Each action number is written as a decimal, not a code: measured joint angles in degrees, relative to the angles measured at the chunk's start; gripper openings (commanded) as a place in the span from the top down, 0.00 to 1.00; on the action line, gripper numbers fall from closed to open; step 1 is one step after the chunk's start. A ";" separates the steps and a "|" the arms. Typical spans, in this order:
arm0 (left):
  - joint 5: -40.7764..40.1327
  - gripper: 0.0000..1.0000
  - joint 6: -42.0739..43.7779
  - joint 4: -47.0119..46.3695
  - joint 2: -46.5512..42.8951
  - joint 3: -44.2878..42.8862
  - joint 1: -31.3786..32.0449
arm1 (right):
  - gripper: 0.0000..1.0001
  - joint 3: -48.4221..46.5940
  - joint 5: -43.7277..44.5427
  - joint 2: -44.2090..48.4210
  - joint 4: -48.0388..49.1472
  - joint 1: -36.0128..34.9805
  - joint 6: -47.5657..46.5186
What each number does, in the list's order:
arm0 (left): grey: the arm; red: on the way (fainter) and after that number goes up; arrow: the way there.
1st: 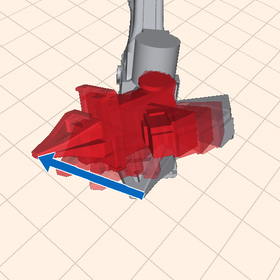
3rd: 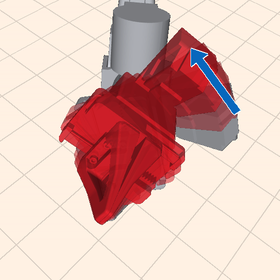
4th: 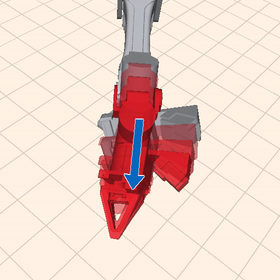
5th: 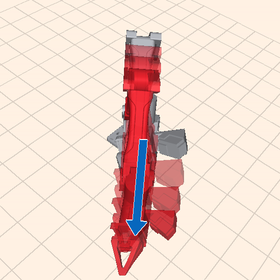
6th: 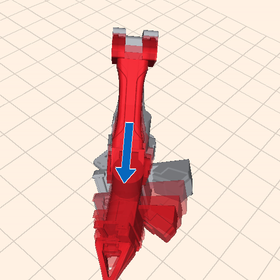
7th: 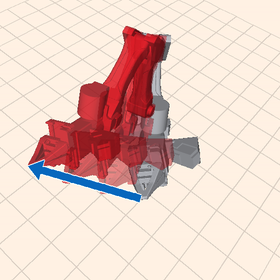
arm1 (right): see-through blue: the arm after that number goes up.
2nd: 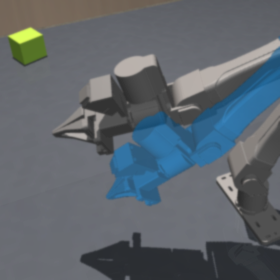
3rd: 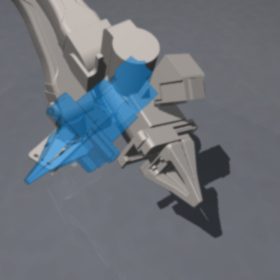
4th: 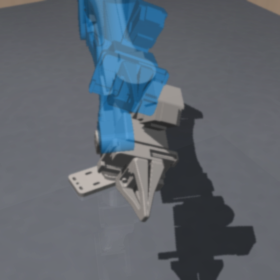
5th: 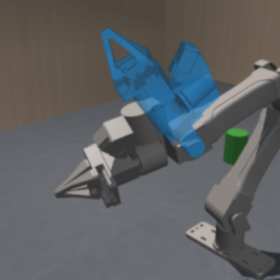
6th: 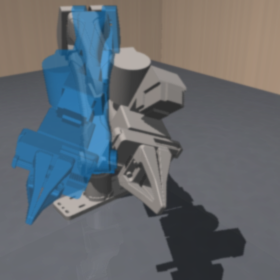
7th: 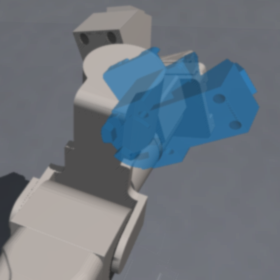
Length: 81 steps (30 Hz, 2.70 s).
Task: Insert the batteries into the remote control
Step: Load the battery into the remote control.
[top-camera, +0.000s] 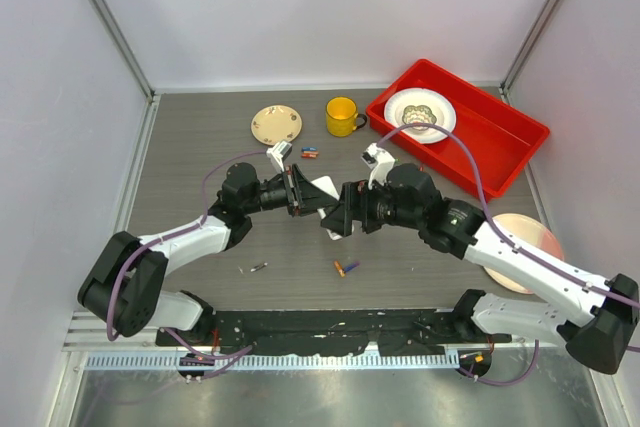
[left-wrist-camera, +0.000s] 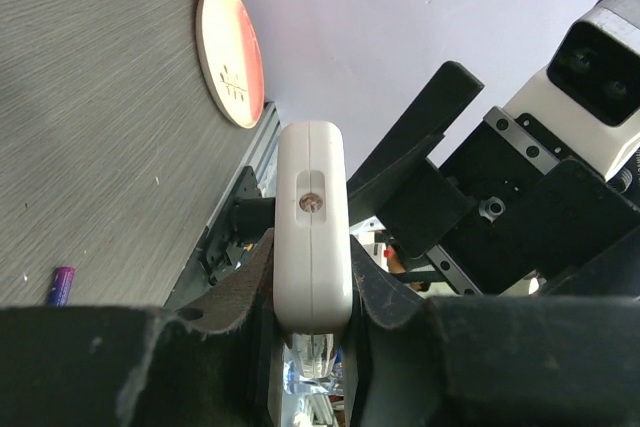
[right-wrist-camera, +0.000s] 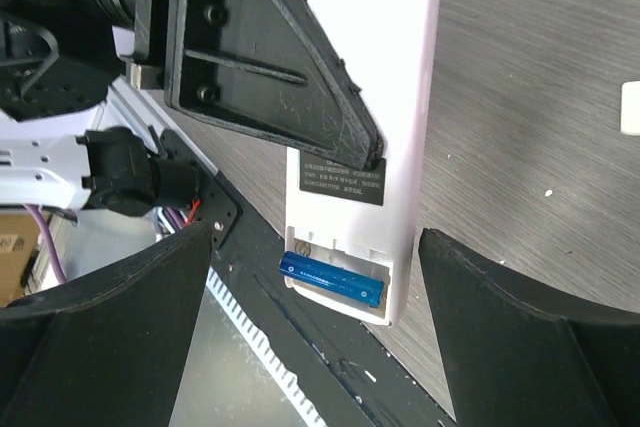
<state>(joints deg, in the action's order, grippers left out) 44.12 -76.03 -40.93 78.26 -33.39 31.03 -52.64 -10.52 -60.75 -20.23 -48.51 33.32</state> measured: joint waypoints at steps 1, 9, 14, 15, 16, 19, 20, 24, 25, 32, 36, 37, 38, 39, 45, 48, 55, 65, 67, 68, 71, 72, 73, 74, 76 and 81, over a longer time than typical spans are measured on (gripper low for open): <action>0.00 1.00 0.00 0.00 0.00 0.00 0.00 | 0.10 0.33 0.87 0.70 0.55 0.00 0.68; -0.57 1.00 -0.07 -1.57 0.00 0.00 0.00 | 0.11 5.05 6.25 5.86 3.54 0.44 6.78; -0.90 1.00 -0.09 -2.25 0.00 0.00 0.00 | 0.13 7.26 6.38 5.88 4.46 0.52 9.29; -1.03 1.00 -0.09 -2.29 0.00 0.00 0.00 | 0.14 7.72 6.38 5.88 4.76 0.52 9.73; -1.07 1.00 -0.09 -2.38 0.00 0.00 0.00 | 0.15 8.09 6.38 5.88 4.98 0.52 10.14; -1.51 1.00 -0.07 -2.60 -0.07 0.02 0.00 | 0.17 9.42 6.36 5.90 5.92 0.55 11.28; -1.64 1.00 -0.07 -2.62 -0.11 0.09 0.00 | 0.17 9.75 6.36 5.97 6.38 0.59 11.78; -2.10 1.00 -0.09 -2.64 -0.39 0.24 0.00 | 0.18 10.67 6.19 6.51 7.67 0.72 13.27; -2.10 1.00 -0.07 -2.67 -0.46 0.24 0.00 | 0.18 10.86 6.16 6.64 8.07 0.74 13.51; -2.14 1.00 -0.17 -3.15 -0.87 0.26 0.04 | 0.19 11.43 5.95 6.93 9.11 1.01 14.23; -2.14 1.00 -0.31 -3.21 -0.87 0.26 0.04 | 0.18 11.69 5.90 7.15 9.46 1.07 14.51; -2.14 1.00 -0.31 -3.23 -0.87 0.26 0.04 | 0.17 11.78 5.90 7.26 9.51 1.09 14.62; -2.14 1.00 -0.31 -3.23 -0.87 0.26 0.04 | 0.16 11.85 5.90 7.28 9.51 1.11 14.69; -2.16 1.00 -0.31 -3.23 -0.87 0.28 0.04 | 0.16 11.89 5.90 7.28 9.51 1.14 14.78; -2.51 1.00 -0.74 -3.39 -0.83 0.61 0.09 | 0.13 11.93 5.92 7.69 9.55 1.51 15.15; -2.49 1.00 -2.27 -4.74 -0.09 0.74 0.09 | 0.12 11.93 5.92 7.69 9.44 1.51 14.45; -2.21 1.00 -6.47 -7.69 3.63 0.74 0.09 | 0.11 8.79 8.28 8.07 4.26 1.66 9.01; -2.08 1.00 -9.16 -8.63 7.30 1.53 0.09 | 0.13 4.17 9.42 8.02 -1.44 1.75 1.31; -2.05 1.00 -9.29 -8.94 7.30 1.53 0.09 | 0.13 3.19 8.79 7.34 -3.23 1.75 -0.98; -2.03 1.00 -9.31 -9.11 7.30 1.53 0.09 | 0.13 2.75 8.48 7.06 -4.11 1.75 -2.05; -2.03 1.00 -9.29 -9.42 7.30 1.53 0.09 | 0.13 2.14 7.50 6.69 -6.12 1.75 -4.74; -2.03 1.00 -9.29 -9.44 7.30 1.53 0.09 | 0.13 2.03 7.08 6.58 -6.71 1.75 -5.38; -2.03 1.00 -9.29 -9.44 7.30 1.53 0.09 | 0.13 1.79 6.60 6.36 -7.34 1.75 -6.05; -2.03 1.00 -9.29 -9.44 7.30 1.53 0.09 | 0.13 1.53 6.27 6.08 -7.85 1.75 -6.54; -2.01 1.00 -9.29 -9.44 7.30 1.53 0.09 | 0.13 1.20 5.66 5.38 -8.41 1.75 -7.54; -2.01 1.00 -9.27 -9.42 7.30 1.53 0.09 | 0.13 0.92 4.66 3.65 -9.33 1.75 -9.16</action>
<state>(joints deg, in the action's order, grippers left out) 42.11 -85.30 -50.35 85.56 -31.86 31.11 -51.72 -5.87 -57.10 -29.56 -46.76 24.16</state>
